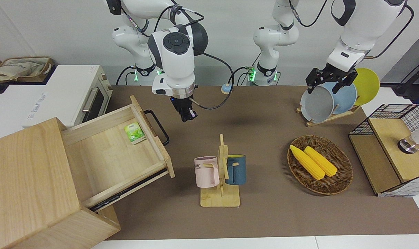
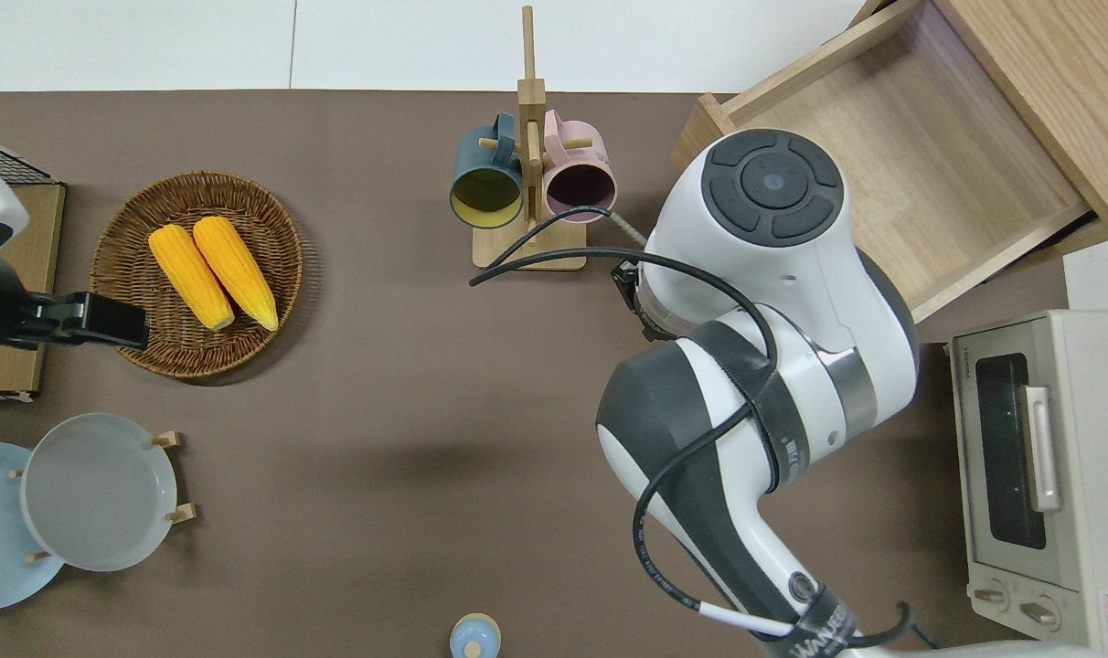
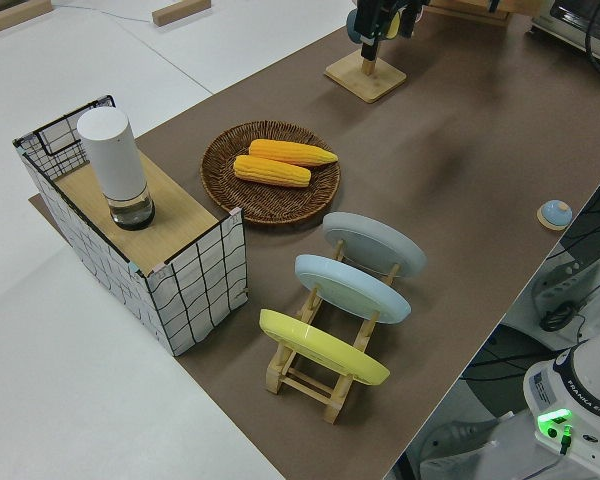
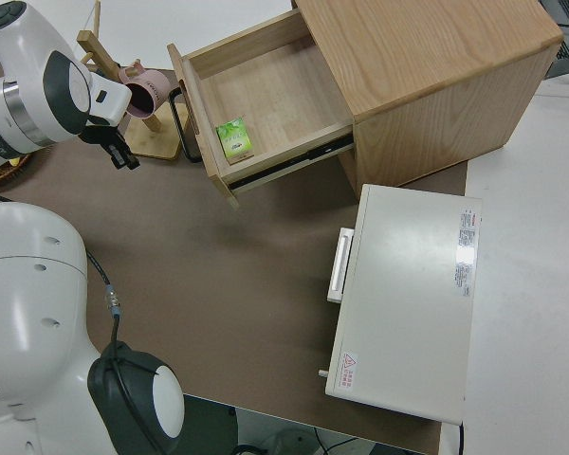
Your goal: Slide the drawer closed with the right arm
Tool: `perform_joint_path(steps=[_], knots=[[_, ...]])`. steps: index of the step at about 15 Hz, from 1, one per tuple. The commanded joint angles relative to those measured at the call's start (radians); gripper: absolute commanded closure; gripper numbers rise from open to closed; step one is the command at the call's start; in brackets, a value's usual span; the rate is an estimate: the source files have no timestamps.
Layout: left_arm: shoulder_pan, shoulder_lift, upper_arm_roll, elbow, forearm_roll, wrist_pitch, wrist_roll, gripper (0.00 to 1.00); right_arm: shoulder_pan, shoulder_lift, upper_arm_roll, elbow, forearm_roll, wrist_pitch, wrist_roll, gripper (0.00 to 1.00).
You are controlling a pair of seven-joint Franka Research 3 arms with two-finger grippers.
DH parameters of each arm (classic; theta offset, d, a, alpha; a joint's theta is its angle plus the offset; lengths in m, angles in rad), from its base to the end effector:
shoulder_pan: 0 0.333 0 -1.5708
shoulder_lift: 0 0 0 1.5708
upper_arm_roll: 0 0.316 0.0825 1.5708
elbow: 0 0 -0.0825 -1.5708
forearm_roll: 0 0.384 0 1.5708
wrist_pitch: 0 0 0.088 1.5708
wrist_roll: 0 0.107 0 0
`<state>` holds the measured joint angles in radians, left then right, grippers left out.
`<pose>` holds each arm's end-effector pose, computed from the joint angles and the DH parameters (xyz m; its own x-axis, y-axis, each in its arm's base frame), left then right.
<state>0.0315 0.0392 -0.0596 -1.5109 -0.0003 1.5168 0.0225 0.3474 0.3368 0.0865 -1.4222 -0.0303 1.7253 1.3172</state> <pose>0.5612 -0.0151 0.6261 0.9982 -0.0506 -0.0332 -0.0505 -0.9987 0.0034 0.6026 0.2672 0.5039 0.6351 -0.7724 -0.0070 -0.7719 -0.6350 0.0317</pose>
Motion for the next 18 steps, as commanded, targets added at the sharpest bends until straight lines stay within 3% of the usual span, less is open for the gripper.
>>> perform_joint_path(steps=[1,18], knots=[[0.004,0.011,-0.006,0.026,0.017,-0.02,0.01,0.01,-0.031,0.01,0.01,-0.009,-0.034,0.05,0.02,1.0],[0.004,0.011,-0.006,0.026,0.017,-0.02,0.01,0.01,-0.142,0.065,0.012,0.006,-0.062,0.085,0.005,1.0]])
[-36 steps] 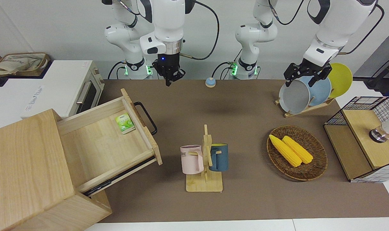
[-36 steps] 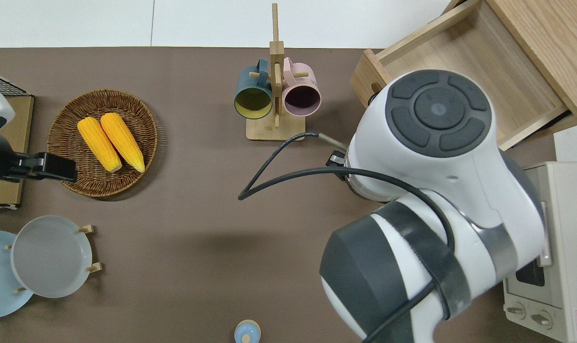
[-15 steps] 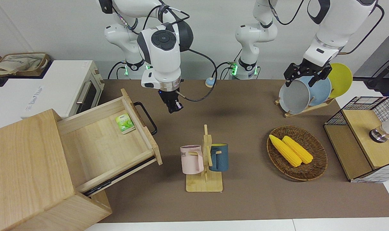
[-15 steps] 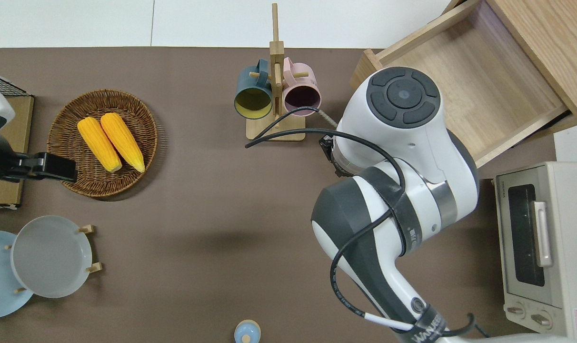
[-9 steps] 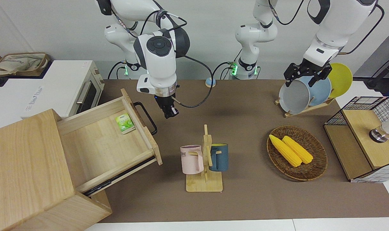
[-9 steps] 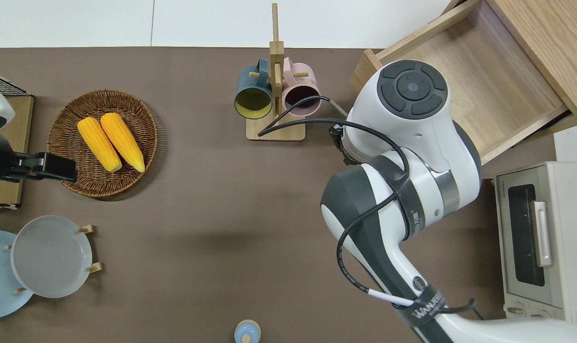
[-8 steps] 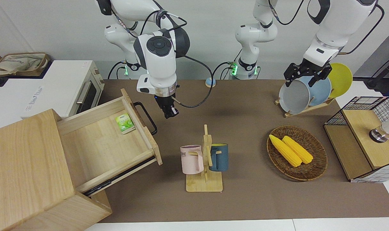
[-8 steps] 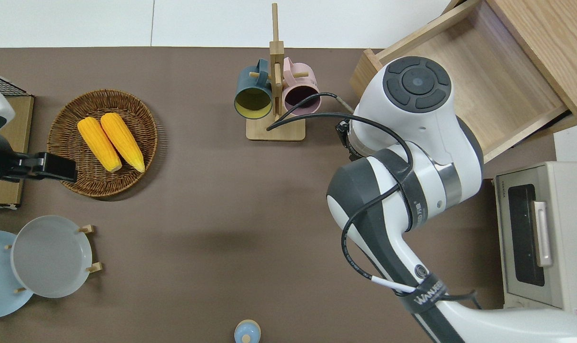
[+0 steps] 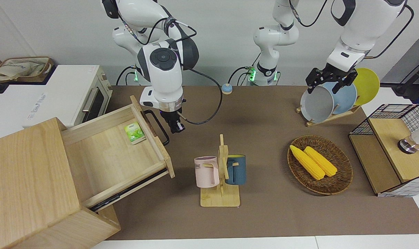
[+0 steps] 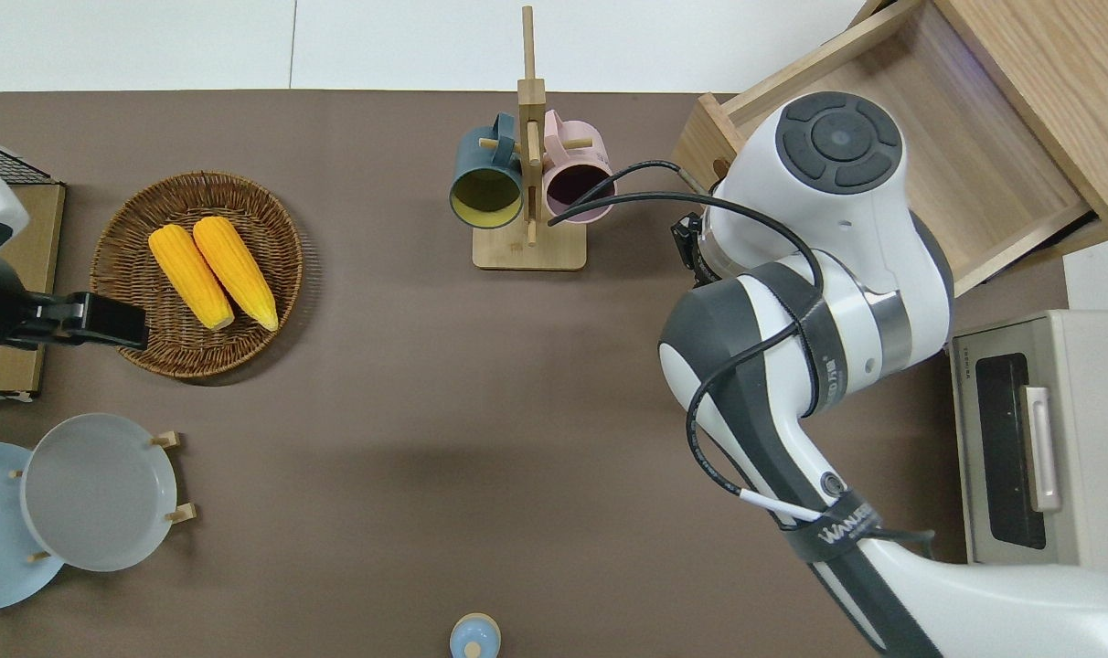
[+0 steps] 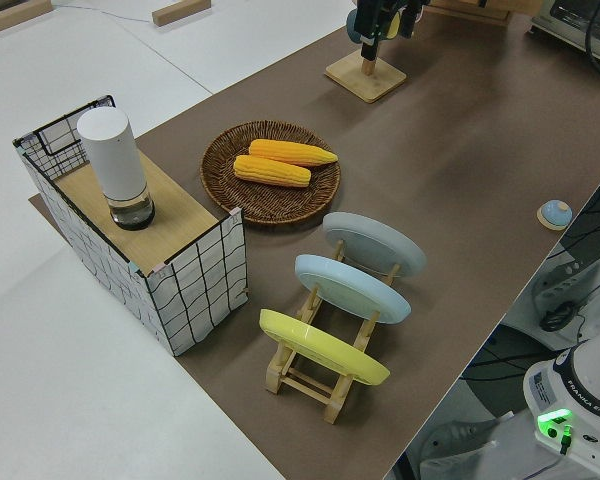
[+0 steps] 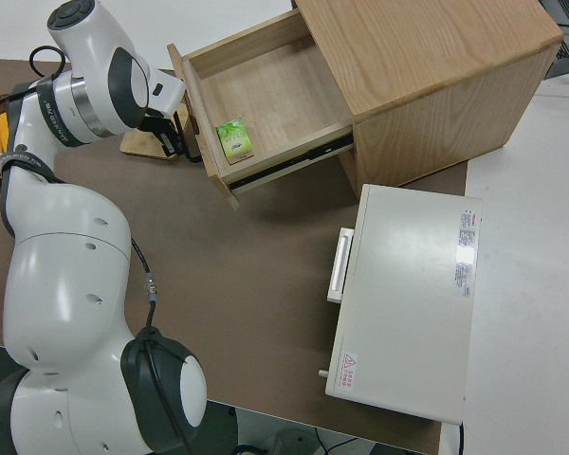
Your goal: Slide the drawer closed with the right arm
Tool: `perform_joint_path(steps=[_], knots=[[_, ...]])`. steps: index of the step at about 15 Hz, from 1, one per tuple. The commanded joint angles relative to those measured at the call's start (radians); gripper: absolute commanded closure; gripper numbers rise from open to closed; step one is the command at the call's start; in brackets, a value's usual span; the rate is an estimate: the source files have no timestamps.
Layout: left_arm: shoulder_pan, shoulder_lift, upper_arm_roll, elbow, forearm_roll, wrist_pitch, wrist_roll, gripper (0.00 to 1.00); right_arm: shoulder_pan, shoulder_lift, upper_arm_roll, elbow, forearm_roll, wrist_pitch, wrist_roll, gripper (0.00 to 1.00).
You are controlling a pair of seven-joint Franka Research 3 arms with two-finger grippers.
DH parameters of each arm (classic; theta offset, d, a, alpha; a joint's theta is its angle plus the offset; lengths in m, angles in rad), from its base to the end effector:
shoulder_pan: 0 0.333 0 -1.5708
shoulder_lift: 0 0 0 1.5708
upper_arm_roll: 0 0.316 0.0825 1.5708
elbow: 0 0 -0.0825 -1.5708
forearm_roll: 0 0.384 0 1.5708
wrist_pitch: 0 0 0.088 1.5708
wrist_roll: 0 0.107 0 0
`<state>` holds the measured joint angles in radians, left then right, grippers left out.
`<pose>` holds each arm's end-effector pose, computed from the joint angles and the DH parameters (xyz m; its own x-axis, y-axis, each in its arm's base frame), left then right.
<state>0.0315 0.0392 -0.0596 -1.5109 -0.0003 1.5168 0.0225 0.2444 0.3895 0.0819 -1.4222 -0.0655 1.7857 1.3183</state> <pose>0.5612 -0.0151 0.6261 0.9982 -0.0506 -0.0332 -0.0505 -0.9987 0.0034 0.6429 0.2026 0.4740 0.5547 -0.8317 0.0253 -0.8319 -0.5539 0.0322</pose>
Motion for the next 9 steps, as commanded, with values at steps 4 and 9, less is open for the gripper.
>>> perform_joint_path(steps=[4,9], knots=[[0.004,0.011,-0.006,0.026,0.017,-0.02,0.01,0.01,-0.072,0.026,0.016,0.017,-0.027,0.076,-0.019,1.0],[0.004,0.011,-0.006,0.026,0.017,-0.02,0.01,0.01,-0.128,0.037,0.022,0.035,-0.027,0.084,-0.102,1.0]])
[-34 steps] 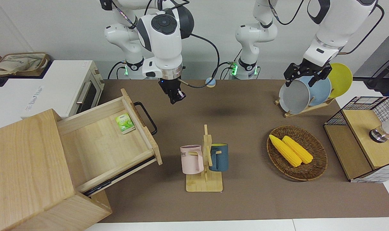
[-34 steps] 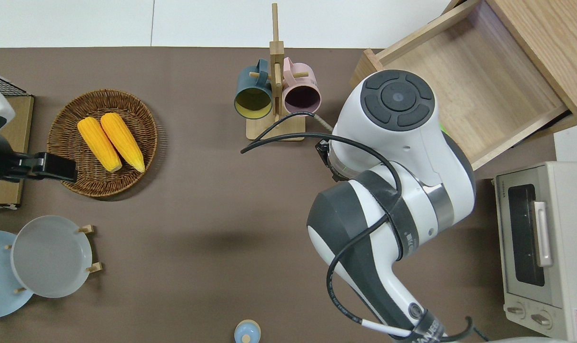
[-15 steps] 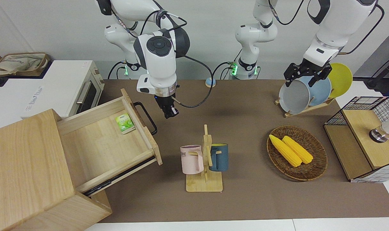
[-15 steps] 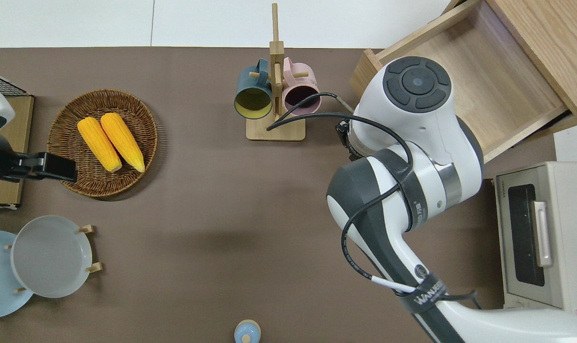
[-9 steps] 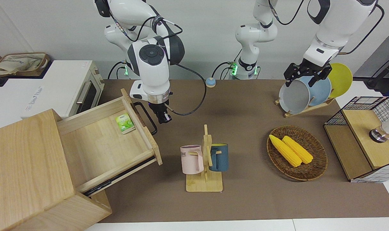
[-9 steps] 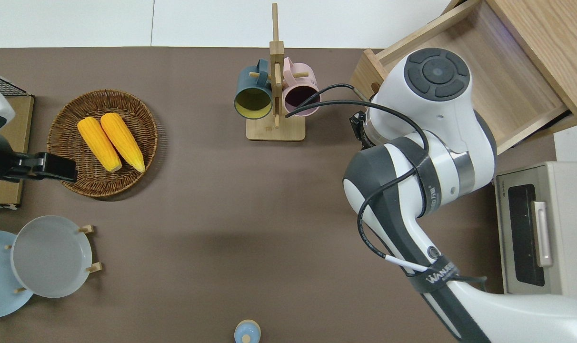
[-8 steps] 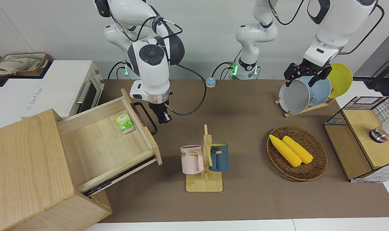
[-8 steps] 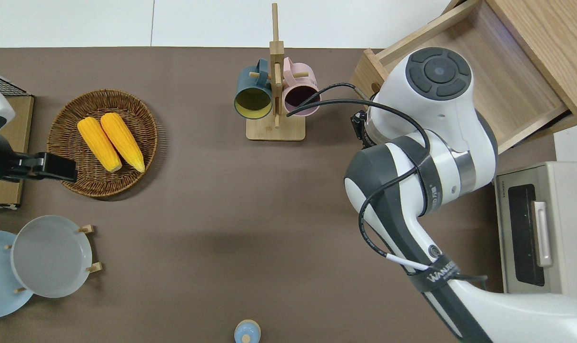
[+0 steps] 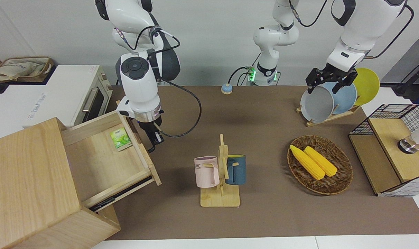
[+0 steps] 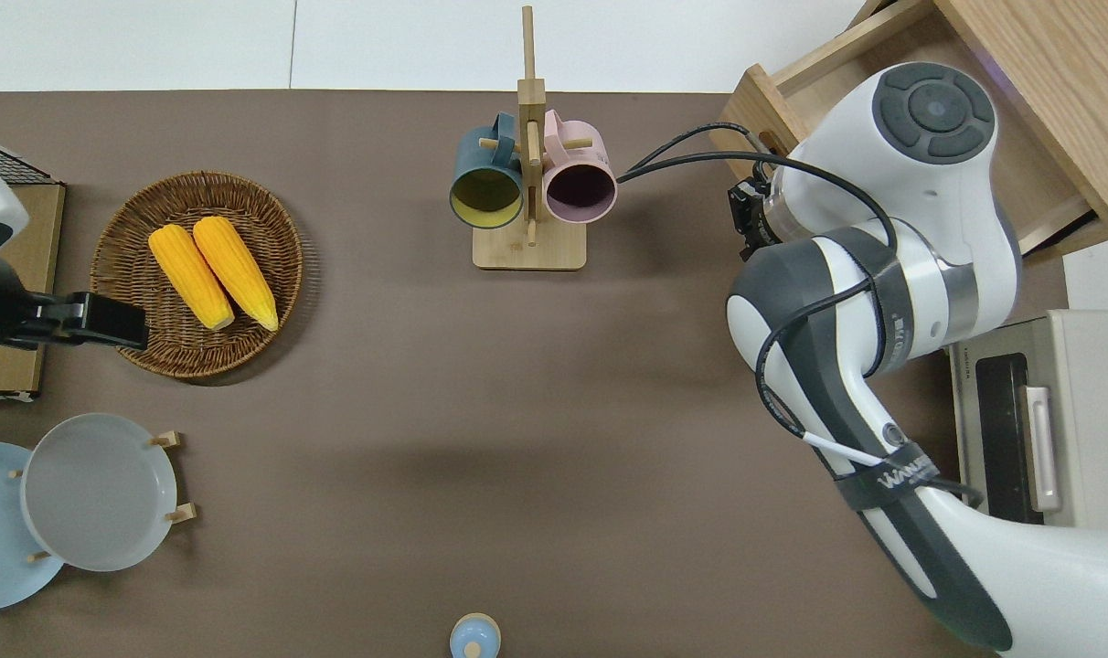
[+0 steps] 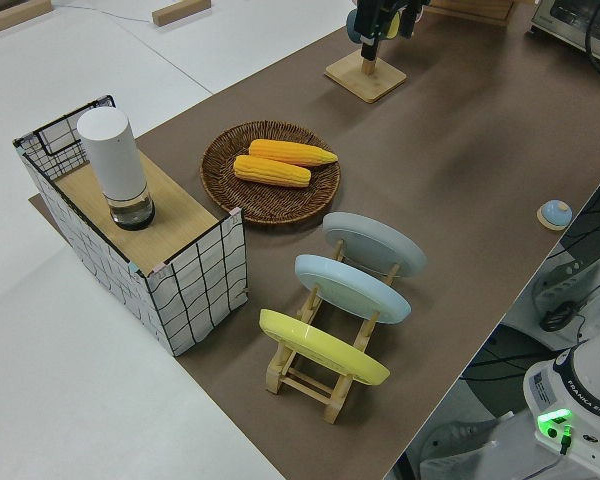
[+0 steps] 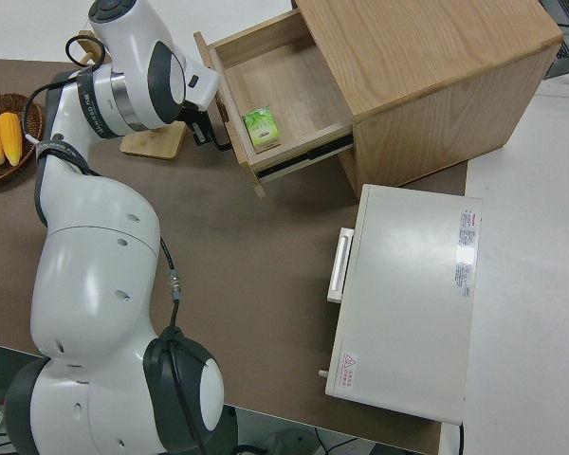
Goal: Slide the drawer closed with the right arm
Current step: 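Push the wooden drawer away from the robot with the right gripper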
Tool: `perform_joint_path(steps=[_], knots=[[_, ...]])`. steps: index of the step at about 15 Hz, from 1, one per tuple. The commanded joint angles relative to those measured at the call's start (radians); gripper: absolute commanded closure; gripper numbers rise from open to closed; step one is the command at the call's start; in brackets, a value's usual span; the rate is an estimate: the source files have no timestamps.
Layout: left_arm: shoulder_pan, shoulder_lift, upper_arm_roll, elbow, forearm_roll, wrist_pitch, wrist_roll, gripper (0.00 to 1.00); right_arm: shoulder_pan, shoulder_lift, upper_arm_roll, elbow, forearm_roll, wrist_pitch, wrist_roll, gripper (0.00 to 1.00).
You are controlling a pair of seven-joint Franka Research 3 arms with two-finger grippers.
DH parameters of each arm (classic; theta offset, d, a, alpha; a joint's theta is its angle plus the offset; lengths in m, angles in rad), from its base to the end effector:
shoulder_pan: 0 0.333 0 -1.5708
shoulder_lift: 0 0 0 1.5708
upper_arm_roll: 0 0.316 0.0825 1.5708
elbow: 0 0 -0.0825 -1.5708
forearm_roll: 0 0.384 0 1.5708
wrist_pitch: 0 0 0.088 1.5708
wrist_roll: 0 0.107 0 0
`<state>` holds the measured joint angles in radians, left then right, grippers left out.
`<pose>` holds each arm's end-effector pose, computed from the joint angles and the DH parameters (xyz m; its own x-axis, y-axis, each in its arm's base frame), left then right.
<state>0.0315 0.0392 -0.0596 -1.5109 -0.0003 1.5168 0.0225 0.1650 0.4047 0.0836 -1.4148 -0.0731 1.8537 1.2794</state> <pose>0.5612 -0.0151 0.6261 0.9982 -0.0506 -0.0332 -0.0505 -0.9987 0.0034 0.6668 0.1539 0.4733 0.5232 -0.8509 0.0465 -0.8511 -0.5246 -0.0230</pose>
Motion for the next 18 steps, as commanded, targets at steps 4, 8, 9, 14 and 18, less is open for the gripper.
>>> perform_joint_path(steps=[4,8,9,14,18], knots=[[0.004,0.011,-0.006,0.026,0.017,-0.02,0.01,0.01,-0.096,0.026,0.025,0.034,-0.014,0.019,-0.149,1.0],[0.004,0.011,-0.006,0.024,0.017,-0.02,0.01,0.01,-0.143,0.037,0.025,0.056,-0.007,0.033,-0.212,1.0],[0.004,0.011,-0.006,0.026,0.017,-0.02,0.01,0.01,-0.153,0.045,0.025,0.066,-0.007,0.039,-0.215,1.0],[0.004,0.011,-0.006,0.024,0.017,-0.02,0.01,0.01,-0.193,0.069,0.03,0.091,-0.005,0.068,-0.216,1.0],[0.004,0.011,-0.006,0.026,0.017,-0.02,0.01,0.01,-0.231,0.094,0.059,0.119,-0.007,0.076,-0.216,1.0]])
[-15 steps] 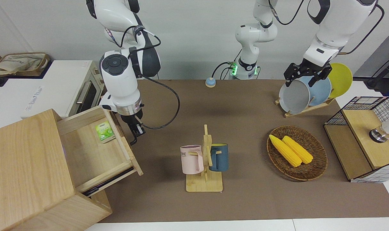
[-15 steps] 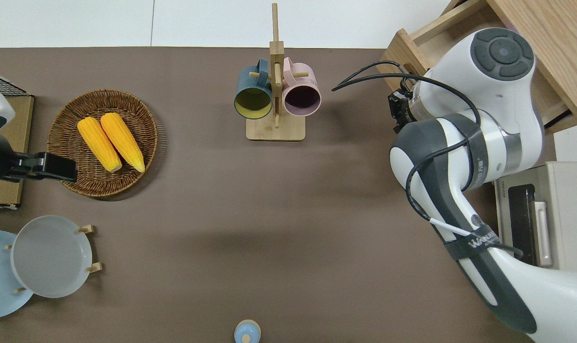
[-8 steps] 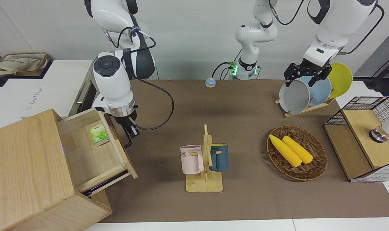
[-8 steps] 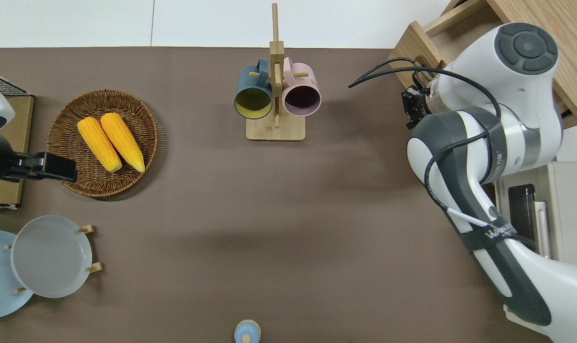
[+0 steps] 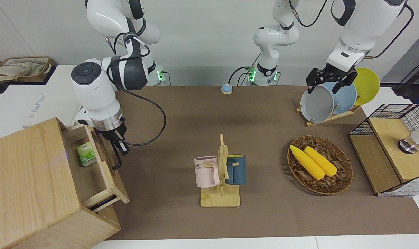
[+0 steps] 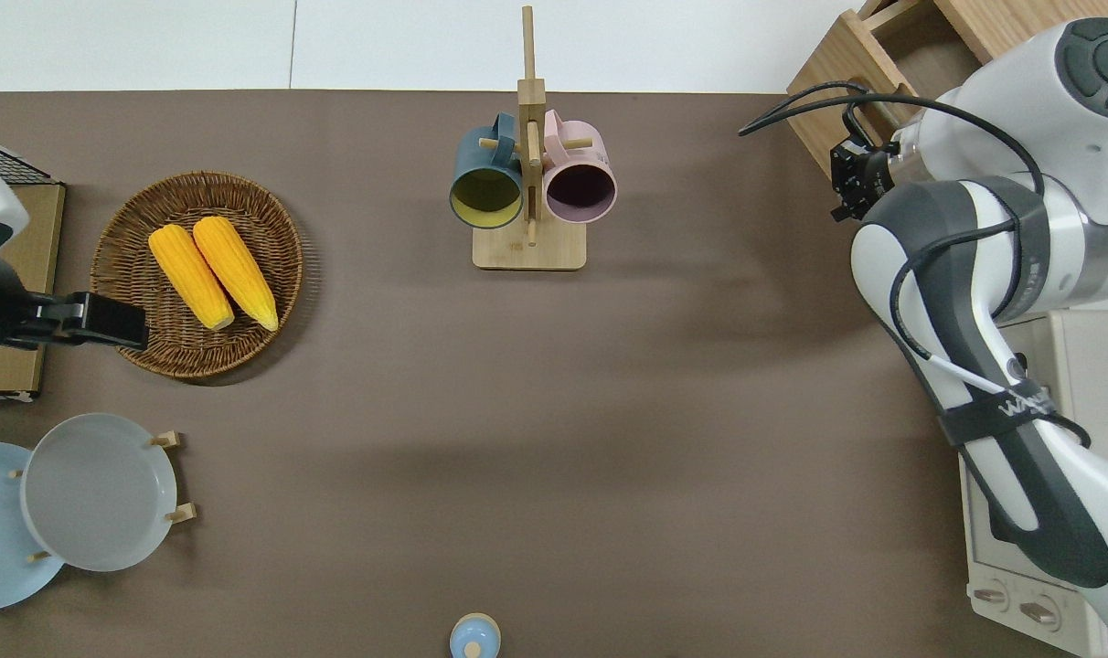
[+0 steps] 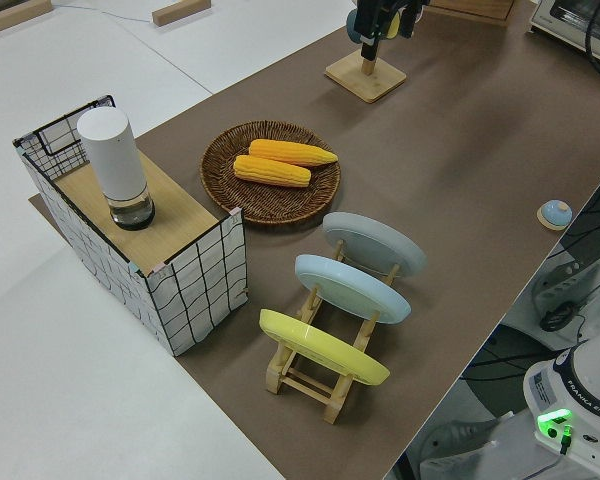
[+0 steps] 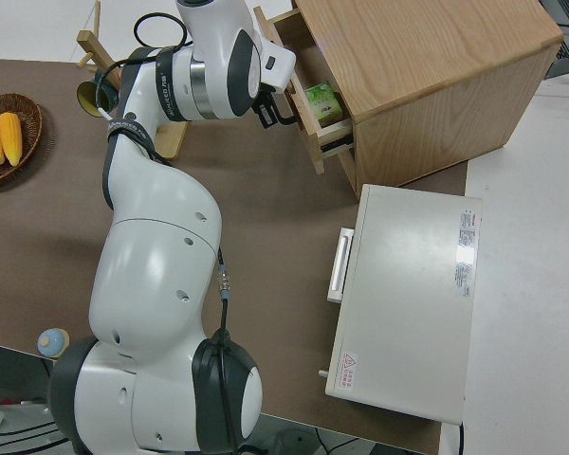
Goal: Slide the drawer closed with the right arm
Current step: 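Push the wooden drawer away from the robot with the right gripper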
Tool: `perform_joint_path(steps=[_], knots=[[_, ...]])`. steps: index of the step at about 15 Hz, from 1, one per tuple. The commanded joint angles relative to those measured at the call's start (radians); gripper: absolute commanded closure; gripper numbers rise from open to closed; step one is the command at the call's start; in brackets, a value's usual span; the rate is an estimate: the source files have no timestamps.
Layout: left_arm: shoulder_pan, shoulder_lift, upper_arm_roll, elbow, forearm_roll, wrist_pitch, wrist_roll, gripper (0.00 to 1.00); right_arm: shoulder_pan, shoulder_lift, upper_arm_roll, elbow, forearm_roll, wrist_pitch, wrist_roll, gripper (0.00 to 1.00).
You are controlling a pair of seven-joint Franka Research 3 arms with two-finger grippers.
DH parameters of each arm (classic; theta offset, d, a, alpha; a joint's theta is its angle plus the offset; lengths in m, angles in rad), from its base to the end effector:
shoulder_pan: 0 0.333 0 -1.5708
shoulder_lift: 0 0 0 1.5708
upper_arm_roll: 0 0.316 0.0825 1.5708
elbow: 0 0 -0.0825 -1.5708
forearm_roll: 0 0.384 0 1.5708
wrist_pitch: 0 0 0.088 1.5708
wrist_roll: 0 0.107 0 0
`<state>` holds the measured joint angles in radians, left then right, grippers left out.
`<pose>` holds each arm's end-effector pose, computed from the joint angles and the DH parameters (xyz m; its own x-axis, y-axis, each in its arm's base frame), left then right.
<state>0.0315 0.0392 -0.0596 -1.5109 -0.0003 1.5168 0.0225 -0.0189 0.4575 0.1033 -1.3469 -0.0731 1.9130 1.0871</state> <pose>0.5612 -0.0151 0.6261 0.9982 -0.0506 -0.0332 -0.0505 -0.9987 0.0034 0.7040 0.0403 0.4759 0.5403 -0.8382 0.0741 -0.8339 -0.5451 -0.0860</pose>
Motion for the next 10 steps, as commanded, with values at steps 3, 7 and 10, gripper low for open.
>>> perform_joint_path(steps=[3,7,10], knots=[[0.004,0.011,-0.006,0.026,0.017,-0.02,0.01,0.01,-0.073,0.049,0.049,0.058,-0.005,0.021,-0.059,1.0],[0.004,0.011,-0.006,0.026,0.017,-0.02,0.01,0.01,-0.114,0.055,0.068,0.063,-0.007,0.021,-0.116,1.0],[0.004,0.011,-0.006,0.026,0.017,-0.02,0.01,0.01,-0.128,0.069,0.07,0.091,-0.005,0.021,-0.137,1.0]])
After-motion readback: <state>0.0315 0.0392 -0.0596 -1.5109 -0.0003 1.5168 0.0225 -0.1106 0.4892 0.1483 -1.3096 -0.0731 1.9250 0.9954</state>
